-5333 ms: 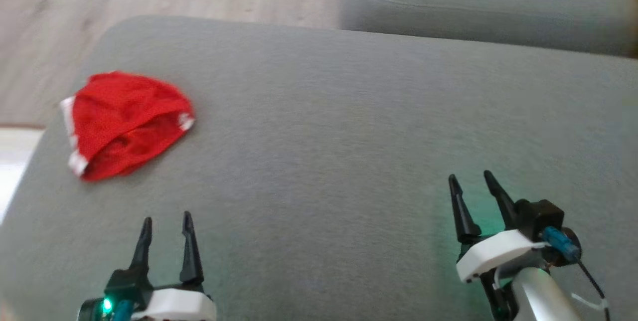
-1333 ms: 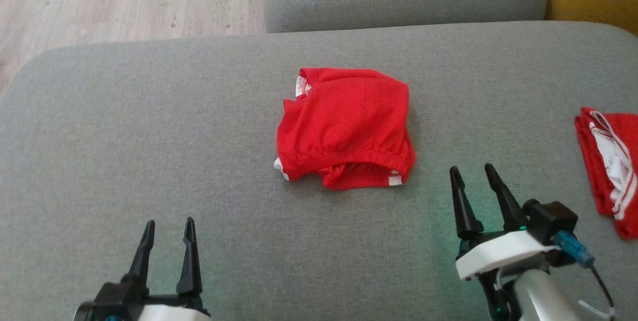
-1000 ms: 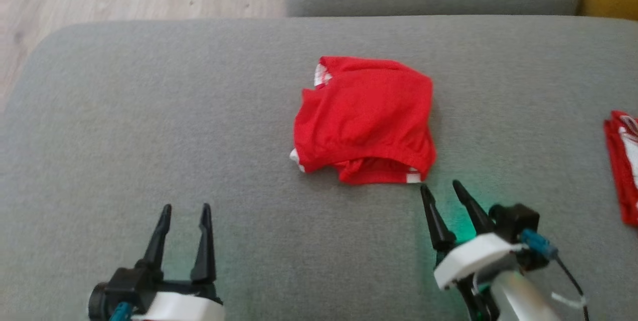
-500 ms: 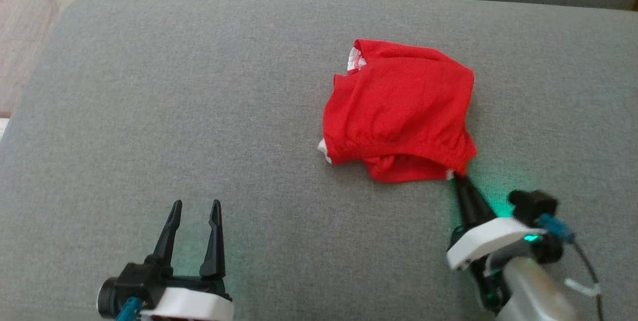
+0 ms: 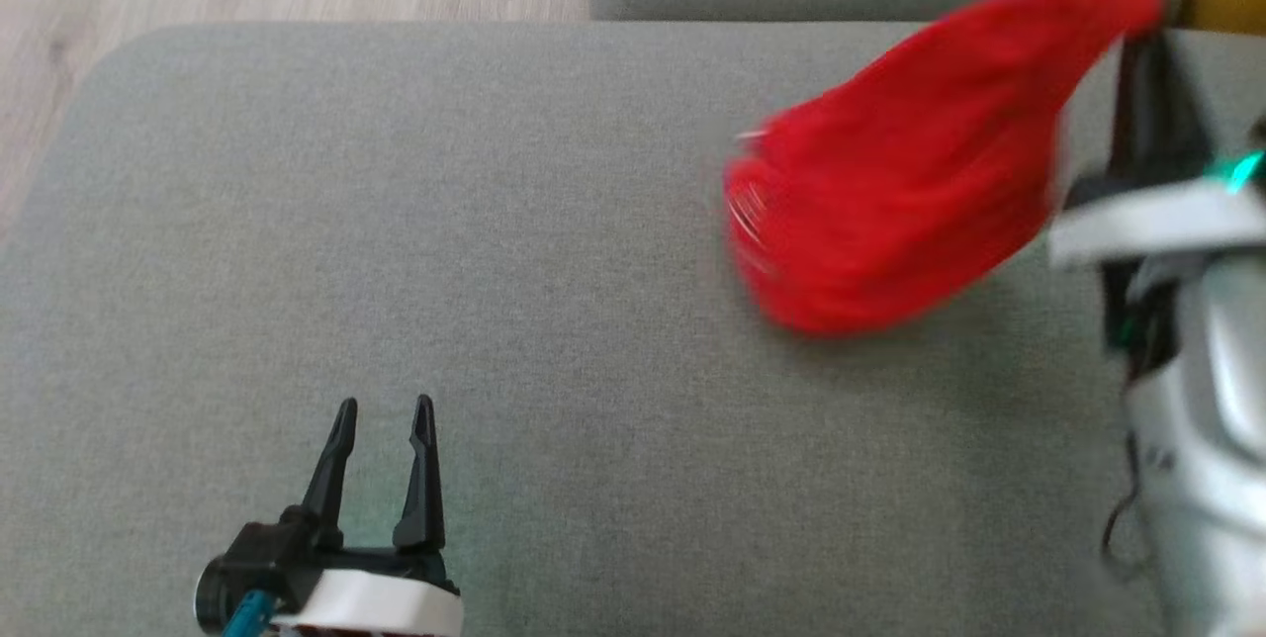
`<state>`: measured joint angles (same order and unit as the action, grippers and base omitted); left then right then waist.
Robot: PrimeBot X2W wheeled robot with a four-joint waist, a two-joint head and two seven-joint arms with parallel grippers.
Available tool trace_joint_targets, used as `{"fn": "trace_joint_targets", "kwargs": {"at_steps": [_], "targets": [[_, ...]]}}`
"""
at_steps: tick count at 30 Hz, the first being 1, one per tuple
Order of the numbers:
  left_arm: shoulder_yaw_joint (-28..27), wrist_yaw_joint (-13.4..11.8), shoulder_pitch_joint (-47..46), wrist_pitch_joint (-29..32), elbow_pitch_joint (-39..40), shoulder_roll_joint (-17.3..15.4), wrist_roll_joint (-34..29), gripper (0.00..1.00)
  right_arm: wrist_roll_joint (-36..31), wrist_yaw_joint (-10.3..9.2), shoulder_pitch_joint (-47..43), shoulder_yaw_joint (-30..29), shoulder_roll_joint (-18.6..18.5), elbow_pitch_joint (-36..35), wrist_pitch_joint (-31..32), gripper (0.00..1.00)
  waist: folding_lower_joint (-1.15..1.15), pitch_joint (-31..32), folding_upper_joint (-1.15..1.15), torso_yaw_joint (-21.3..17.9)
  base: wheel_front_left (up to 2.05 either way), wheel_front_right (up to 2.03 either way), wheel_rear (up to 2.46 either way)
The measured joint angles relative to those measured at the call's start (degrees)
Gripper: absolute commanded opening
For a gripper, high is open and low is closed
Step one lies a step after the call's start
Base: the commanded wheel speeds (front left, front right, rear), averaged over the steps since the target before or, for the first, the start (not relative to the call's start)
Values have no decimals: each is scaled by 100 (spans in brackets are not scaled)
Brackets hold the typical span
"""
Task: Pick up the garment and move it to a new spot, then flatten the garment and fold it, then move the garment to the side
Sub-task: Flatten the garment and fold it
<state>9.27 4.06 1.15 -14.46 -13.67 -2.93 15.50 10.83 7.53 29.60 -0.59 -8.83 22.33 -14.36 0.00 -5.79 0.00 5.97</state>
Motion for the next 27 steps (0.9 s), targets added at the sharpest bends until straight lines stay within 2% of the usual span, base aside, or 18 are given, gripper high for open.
{"fn": "trace_joint_targets", "kwargs": {"at_steps": [5,12,16,19,23,24,27], "targets": [[73,0,4,0,-56,0,133,100,1,0,890,659,-191,-70,-1,0,0,113,0,118,0,0,0],[120,0,64,0,-156,-1,174,100,167,0,1770,2025,-43,67,-2,0,0,193,0,494,0,0,0],[82,0,190,0,-163,-1,172,100,377,0,1999,2436,14,-121,-33,0,0,236,0,701,0,0,0],[24,3,310,0,-171,-3,172,100,459,0,1877,2631,-158,-218,-33,0,-1,241,0,780,0,0,0],[19,3,366,0,-176,-3,174,100,531,0,1035,2750,-683,-189,-33,0,0,171,0,729,0,0,0],[19,3,366,0,-176,-3,174,100,531,0,1035,2750,-683,-189,-33,0,0,171,0,729,0,0,0],[24,1,362,0,-180,-3,179,100,512,0,-2,2628,-1087,-38,-32,0,0,96,0,629,0,0,0]]}}
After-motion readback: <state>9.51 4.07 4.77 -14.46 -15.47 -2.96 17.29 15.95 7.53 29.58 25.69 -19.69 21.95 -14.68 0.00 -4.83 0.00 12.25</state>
